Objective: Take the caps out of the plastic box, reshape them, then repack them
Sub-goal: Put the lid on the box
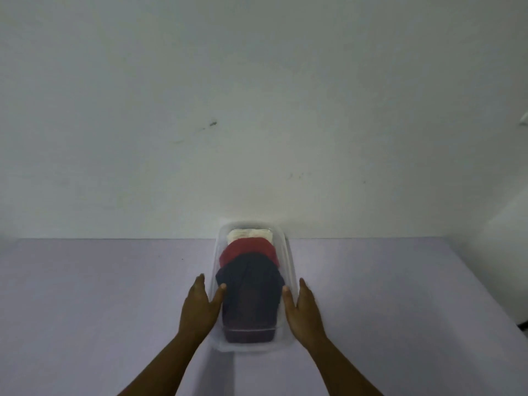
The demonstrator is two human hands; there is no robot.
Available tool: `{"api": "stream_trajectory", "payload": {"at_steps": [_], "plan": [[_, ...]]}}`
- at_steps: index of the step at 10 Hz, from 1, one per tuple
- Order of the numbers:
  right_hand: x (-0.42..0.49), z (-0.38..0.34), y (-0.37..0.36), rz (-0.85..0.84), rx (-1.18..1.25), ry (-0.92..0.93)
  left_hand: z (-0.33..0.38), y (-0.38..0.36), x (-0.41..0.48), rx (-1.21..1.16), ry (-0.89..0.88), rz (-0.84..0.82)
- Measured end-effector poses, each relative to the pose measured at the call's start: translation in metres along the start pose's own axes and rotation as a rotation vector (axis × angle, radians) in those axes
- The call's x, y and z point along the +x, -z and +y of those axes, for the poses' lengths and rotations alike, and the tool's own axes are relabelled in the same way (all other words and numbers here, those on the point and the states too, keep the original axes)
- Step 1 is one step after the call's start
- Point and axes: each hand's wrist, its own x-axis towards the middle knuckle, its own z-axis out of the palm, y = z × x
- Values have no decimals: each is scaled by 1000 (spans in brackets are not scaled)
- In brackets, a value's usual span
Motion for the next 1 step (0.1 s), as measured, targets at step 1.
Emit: {"api": "stream_trajectory", "payload": {"at_steps": [1], "plan": [[-22, 4, -6, 40, -96, 94, -5, -4, -25, 52, -101, 6]]}}
